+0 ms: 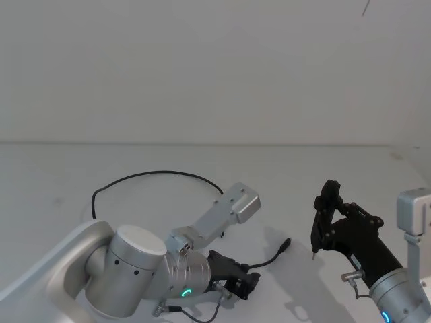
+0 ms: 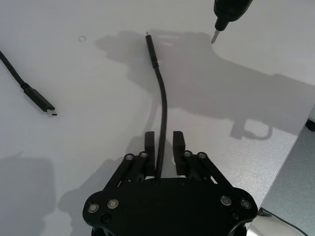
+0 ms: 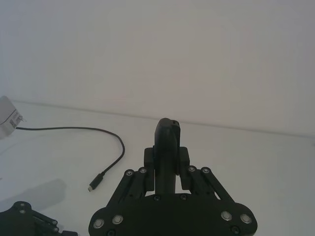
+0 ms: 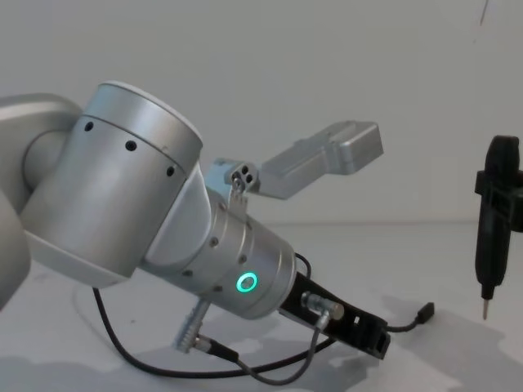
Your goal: Pick up the data cable with the one hand.
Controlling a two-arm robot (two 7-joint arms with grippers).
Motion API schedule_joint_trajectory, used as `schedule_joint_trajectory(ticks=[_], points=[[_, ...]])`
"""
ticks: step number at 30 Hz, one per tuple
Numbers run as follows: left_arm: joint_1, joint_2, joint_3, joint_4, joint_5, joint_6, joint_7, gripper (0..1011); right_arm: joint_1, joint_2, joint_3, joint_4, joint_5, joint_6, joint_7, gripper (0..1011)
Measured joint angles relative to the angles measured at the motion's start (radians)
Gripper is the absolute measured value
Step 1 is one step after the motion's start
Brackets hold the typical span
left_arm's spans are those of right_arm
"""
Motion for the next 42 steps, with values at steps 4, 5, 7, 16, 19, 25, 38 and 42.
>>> schedule_joint_trajectory(ticks=[4, 5, 7, 16, 19, 25, 38, 42], points=[[0.000, -0.001, 0.000, 0.001, 0.000, 0.001, 0.000, 106, 0.000, 0.000, 0.000, 0.000, 0.000, 0.000, 0.000, 279], [0.000, -0.001, 0.000, 0.001, 0.000, 0.001, 0.001, 91, 0.000, 0.000, 0.000, 0.000, 0.000, 0.000, 0.000, 279], [-0.001, -0.001, 0.000, 0.001, 0.000, 0.001, 0.001, 55, 0.000, 0.000, 0.000, 0.000, 0.000, 0.000, 0.000, 279], [-0.001, 0.001, 0.003, 0.001, 0.005, -0.002, 0.000, 34, 0.003, -0.001, 0.007, -0.005, 0.001, -0.005, 0.006, 279], [-0.001, 0.006, 0.006, -0.003, 0.011, -0.014, -0.002, 34, 0.008, 0.000, 0.015, -0.013, 0.008, -0.012, 0.014, 279], [0.001, 0.027, 0.015, -0.023, 0.031, -0.061, -0.013, 34, 0.027, 0.000, 0.039, -0.038, 0.035, -0.024, 0.036, 279], [0.014, 0.104, 0.017, -0.097, 0.064, -0.210, -0.068, 34, 0.098, -0.018, 0.092, -0.061, 0.137, -0.011, 0.091, 279], [0.020, 0.125, 0.010, -0.120, 0.067, -0.252, -0.086, 34, 0.122, -0.023, 0.101, -0.051, 0.164, 0.004, 0.101, 279]])
